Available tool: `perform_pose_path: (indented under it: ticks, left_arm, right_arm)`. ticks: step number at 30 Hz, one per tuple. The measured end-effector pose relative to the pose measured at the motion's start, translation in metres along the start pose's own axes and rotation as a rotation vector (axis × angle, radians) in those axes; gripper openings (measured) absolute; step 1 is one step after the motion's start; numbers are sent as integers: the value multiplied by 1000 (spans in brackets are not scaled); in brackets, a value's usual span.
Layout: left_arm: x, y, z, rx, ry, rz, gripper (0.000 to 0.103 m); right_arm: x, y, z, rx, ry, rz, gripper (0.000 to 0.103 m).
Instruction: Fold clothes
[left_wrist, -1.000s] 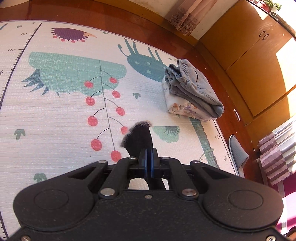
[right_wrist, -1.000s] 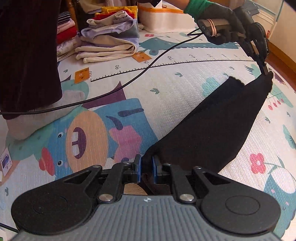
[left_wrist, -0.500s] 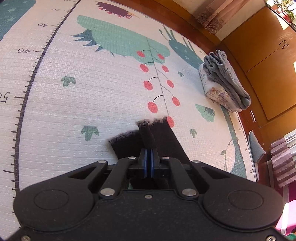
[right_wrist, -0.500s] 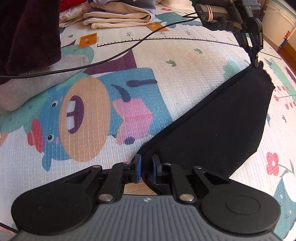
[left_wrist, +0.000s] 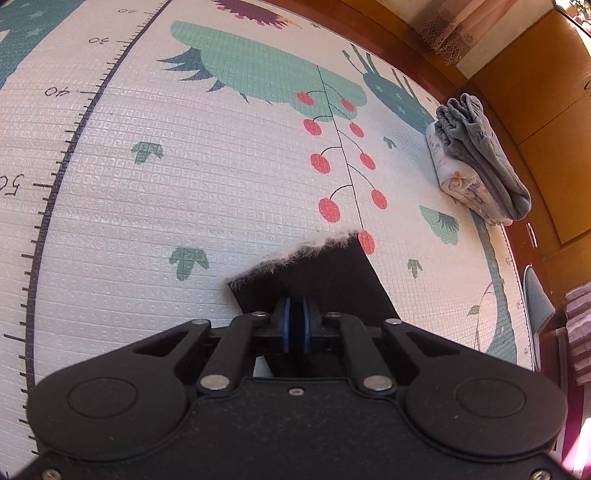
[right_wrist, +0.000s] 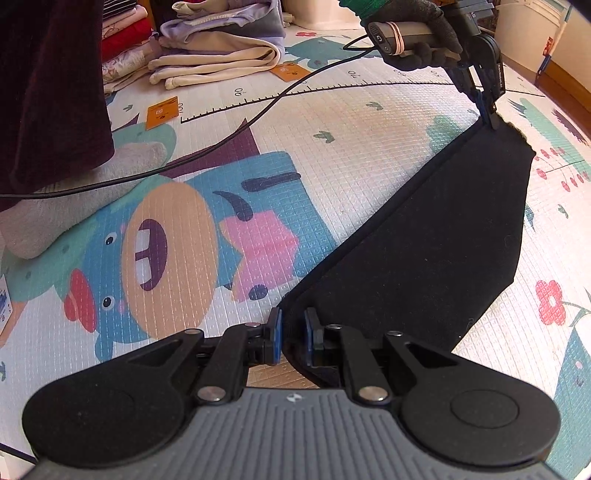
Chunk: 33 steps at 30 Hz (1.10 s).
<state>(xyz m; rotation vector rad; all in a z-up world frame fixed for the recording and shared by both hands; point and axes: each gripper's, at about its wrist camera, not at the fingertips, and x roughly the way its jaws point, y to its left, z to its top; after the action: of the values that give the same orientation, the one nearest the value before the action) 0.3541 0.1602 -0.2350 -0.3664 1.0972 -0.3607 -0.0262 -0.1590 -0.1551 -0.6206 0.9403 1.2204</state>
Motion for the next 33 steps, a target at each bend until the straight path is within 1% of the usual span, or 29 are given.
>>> perform_pose_path:
  ticks: [4, 7, 9, 12, 13, 15, 19, 21, 25, 29, 31, 33]
  left_arm:
    - [-8, -12, 4, 59, -25, -18, 1]
    - [-27, -26, 11, 99, -64, -69, 1]
    - [-43, -33, 15, 115, -100, -119, 1]
    - [-57, -33, 17, 127, -126, -142, 1]
    - [-58, -31, 17, 123, -129, -142, 1]
    - [-53, -24, 15, 115, -118, -118, 1]
    - [-32, -9, 4, 119, -65, -53, 1]
    - [-24, -5, -1, 128, -43, -23, 1]
    - [-27, 3, -2, 106, -57, -38, 1]
    - [-33, 3, 0, 89, -91, -74, 1]
    - [-31, 4, -1, 87, -94, -73, 1]
    - [-25, 7, -5, 91, -79, -41, 1]
  right_arm:
    - [-2, 0, -1, -1, -6, 7, 14]
    - [-8, 0, 0, -7, -29, 14, 14]
    - [-14, 1, 1, -19, -40, 19, 14]
    - [-18, 5, 3, -41, -42, 19, 14]
    - [-17, 6, 4, -47, -40, 19, 14]
    - [-11, 7, 7, -52, -29, 19, 14]
    - [14, 8, 6, -79, 50, 13, 14]
    - [18, 10, 5, -94, 63, 16, 14]
    - [13, 10, 7, -73, 35, 22, 14]
    - [5, 10, 14, -74, -5, 31, 14]
    - [9, 10, 13, -79, 5, 33, 14]
    - [14, 10, 11, -75, 15, 34, 14]
